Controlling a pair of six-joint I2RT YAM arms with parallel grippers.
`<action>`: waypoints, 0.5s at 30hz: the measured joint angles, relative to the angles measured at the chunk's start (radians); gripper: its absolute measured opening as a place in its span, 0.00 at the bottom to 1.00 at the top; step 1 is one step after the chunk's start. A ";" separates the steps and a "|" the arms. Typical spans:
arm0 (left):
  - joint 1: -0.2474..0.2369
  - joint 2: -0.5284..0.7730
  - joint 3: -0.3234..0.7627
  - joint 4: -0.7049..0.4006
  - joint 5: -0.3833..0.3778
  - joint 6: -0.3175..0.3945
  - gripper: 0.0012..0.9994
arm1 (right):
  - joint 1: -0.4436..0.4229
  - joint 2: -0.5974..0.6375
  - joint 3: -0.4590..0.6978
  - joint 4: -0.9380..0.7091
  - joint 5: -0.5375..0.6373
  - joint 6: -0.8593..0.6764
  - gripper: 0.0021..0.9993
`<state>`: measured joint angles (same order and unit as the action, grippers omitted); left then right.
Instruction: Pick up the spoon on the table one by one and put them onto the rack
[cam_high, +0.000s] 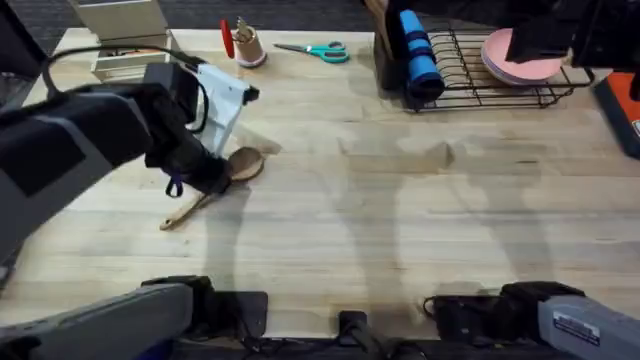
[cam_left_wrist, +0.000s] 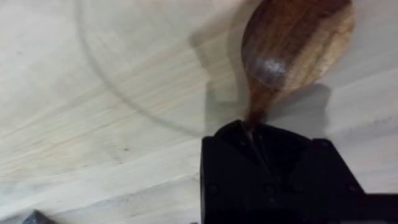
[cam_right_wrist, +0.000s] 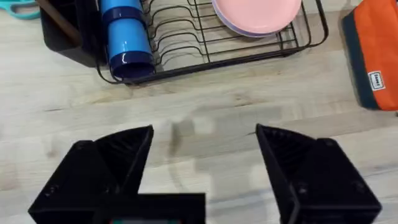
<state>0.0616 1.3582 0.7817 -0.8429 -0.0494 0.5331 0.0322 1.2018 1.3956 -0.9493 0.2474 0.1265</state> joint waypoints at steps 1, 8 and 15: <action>0.000 0.003 0.016 -0.001 0.000 -0.008 0.04 | 0.000 0.000 0.000 0.000 0.000 0.000 1.00; -0.011 0.006 0.131 0.003 0.012 -0.042 0.04 | 0.000 0.000 0.000 0.001 0.000 0.000 1.00; -0.094 0.006 0.212 0.043 0.036 -0.061 0.04 | 0.000 0.000 0.000 0.001 0.000 0.000 1.00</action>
<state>-0.0319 1.3647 0.9933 -0.8002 -0.0138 0.4719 0.0322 1.2018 1.3956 -0.9488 0.2474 0.1262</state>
